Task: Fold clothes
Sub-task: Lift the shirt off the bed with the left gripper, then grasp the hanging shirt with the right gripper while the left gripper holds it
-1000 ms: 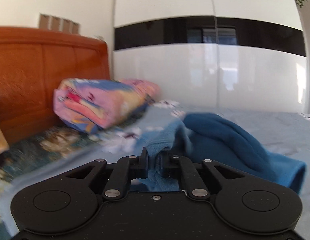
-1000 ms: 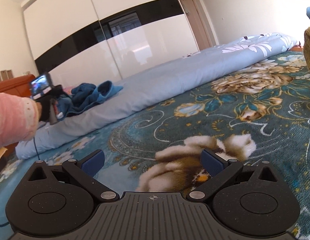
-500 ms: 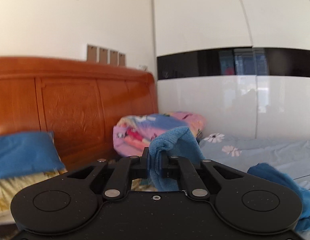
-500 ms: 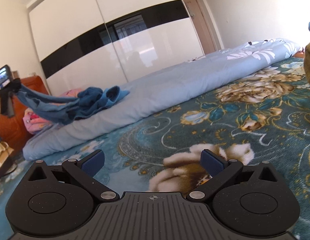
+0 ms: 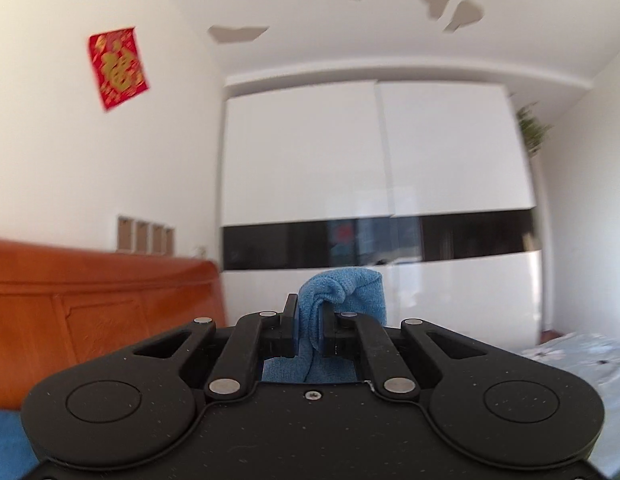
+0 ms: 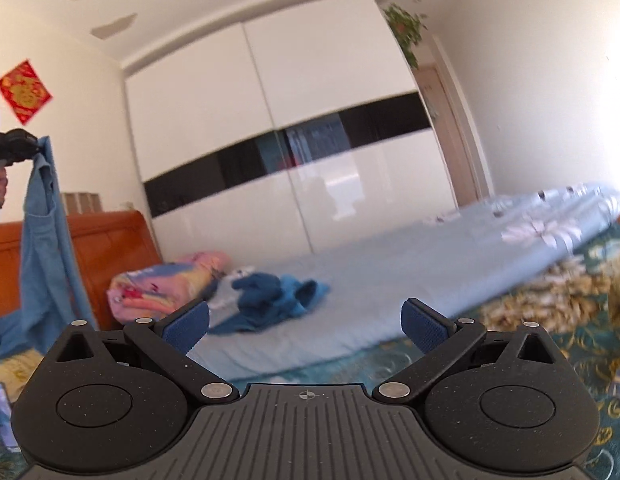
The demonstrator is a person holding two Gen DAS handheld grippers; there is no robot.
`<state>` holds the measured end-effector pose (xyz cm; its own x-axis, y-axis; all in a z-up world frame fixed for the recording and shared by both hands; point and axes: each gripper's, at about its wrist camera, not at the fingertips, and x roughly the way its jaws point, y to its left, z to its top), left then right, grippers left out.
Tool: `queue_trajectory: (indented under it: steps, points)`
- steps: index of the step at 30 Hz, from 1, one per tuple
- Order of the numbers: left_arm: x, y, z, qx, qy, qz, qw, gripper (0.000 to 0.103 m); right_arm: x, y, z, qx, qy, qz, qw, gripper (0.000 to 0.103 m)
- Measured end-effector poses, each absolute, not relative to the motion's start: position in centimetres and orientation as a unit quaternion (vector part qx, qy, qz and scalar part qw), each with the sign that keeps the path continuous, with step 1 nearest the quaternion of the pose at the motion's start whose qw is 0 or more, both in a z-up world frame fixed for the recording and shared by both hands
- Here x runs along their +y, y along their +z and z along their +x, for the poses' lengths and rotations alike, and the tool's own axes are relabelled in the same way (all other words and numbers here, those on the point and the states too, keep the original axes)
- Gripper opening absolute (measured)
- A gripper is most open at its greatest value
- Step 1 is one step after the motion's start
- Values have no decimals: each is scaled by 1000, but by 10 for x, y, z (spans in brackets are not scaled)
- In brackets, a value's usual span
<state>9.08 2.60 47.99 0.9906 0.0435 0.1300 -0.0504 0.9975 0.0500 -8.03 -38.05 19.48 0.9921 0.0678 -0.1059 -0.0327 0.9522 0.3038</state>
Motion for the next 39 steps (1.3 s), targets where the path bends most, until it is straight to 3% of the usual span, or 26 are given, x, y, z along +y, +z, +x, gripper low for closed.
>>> queue_trajectory:
  steps: [6, 11, 19, 27, 39]
  points:
    - [26, 491, -43, -98, -73, 55, 991, 6, -347, 239, -124, 18, 42, 113, 993, 103]
    - [13, 468, -99, -78, -163, 74, 981, 6, -329, 262, -158, -10, 52, 108, 993, 103]
    - [-57, 339, -58, 88, -304, 12, 948, 6, -301, 284, -178, -4, 89, 106, 990, 103]
    - [-85, 209, -34, 153, -363, -31, 919, 6, -269, 248, -133, 139, 4, 1, 990, 103]
    - [-56, 192, -23, 171, -358, -35, 917, 7, -227, 210, -95, 203, 31, 5, 979, 97]
